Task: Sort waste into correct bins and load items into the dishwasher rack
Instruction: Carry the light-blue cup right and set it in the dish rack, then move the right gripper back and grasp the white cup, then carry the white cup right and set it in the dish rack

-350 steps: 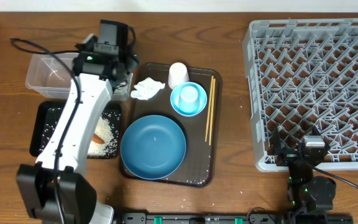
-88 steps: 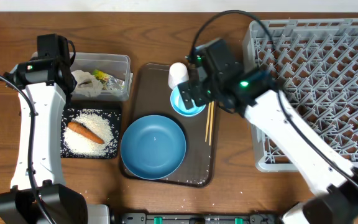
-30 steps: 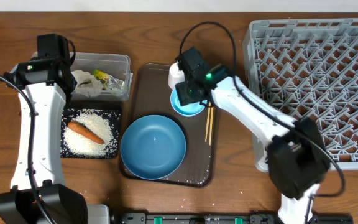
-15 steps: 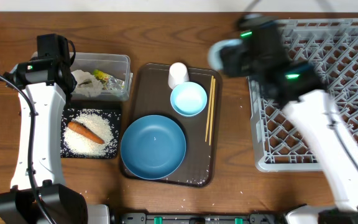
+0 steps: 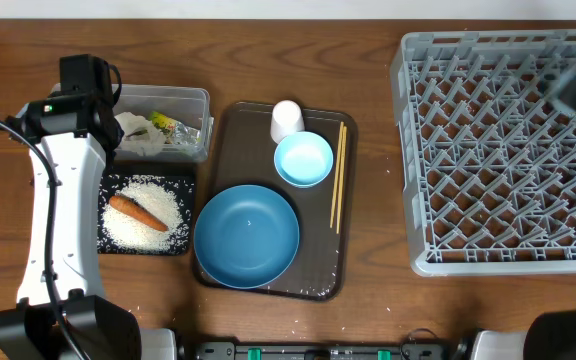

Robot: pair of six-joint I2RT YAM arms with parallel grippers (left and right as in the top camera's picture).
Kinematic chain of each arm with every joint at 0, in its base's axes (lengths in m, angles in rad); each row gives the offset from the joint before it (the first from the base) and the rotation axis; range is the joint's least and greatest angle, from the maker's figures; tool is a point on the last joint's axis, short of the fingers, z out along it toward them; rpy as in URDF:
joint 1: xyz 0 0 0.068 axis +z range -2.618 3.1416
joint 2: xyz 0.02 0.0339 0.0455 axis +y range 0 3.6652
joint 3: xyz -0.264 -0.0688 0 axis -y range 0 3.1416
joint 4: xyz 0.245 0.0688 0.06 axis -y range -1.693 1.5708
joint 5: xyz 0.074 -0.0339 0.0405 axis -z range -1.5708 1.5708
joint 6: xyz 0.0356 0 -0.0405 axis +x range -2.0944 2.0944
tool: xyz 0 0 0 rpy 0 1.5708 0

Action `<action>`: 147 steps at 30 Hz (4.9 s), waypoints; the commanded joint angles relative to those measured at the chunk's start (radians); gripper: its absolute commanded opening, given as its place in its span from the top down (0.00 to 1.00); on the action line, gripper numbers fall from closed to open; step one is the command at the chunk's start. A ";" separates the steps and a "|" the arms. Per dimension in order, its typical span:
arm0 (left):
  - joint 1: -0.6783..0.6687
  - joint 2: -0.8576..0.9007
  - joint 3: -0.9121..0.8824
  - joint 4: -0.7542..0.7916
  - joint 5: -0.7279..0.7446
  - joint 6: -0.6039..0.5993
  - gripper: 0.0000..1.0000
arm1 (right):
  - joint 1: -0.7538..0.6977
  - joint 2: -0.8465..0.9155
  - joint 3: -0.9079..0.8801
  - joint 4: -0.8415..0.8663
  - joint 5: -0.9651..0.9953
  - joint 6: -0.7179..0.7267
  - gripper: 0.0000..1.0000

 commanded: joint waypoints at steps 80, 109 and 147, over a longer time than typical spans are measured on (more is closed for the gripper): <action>0.001 0.003 0.001 -0.003 -0.023 -0.009 0.01 | 1.000 0.579 0.015 0.538 -0.076 -0.036 0.01; 0.001 0.003 0.001 -0.003 -0.023 -0.009 0.02 | 0.958 0.487 0.089 0.536 0.029 -0.011 0.47; 0.001 0.003 0.001 -0.003 -0.022 -0.009 0.02 | -0.219 0.387 0.130 0.070 0.042 -0.080 0.19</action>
